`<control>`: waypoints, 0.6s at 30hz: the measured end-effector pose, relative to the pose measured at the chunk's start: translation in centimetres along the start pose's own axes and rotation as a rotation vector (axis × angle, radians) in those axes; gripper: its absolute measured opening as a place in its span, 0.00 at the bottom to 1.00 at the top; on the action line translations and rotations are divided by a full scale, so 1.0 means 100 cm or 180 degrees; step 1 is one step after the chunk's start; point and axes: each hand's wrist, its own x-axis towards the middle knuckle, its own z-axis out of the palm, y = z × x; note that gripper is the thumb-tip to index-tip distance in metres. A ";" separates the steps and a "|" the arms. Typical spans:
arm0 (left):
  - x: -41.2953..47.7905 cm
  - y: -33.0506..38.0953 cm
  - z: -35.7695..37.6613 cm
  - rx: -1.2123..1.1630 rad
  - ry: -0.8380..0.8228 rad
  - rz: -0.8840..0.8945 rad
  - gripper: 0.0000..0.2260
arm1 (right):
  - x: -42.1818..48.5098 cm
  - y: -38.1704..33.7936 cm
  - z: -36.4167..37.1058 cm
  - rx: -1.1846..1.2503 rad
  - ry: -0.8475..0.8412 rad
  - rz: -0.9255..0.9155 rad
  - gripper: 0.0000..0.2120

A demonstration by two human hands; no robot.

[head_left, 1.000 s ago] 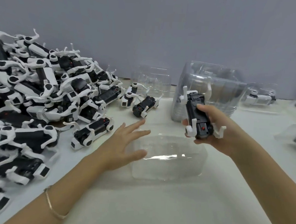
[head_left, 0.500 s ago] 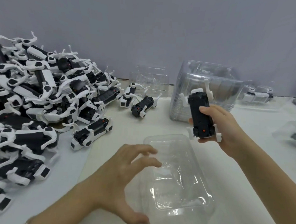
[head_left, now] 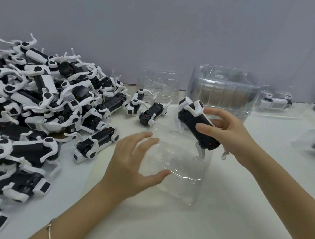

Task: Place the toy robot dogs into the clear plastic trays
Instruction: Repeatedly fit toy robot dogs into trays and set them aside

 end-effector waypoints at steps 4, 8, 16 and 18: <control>0.009 -0.034 -0.001 -0.1542 -0.0862 -0.1441 0.46 | 0.004 -0.004 0.007 -0.0203 -0.0065 -0.0334 0.14; 0.013 -0.043 0.011 -0.2650 -0.1365 -0.2017 0.50 | 0.010 0.000 0.020 -0.1225 -0.0212 -0.0407 0.20; -0.005 -0.014 0.022 -0.2254 -0.0968 -0.2760 0.42 | 0.024 -0.002 0.025 -0.3549 -0.0640 -0.0978 0.20; -0.007 -0.011 0.023 -0.2201 -0.0927 -0.2861 0.46 | 0.028 -0.001 0.027 -0.3698 -0.0825 -0.1090 0.20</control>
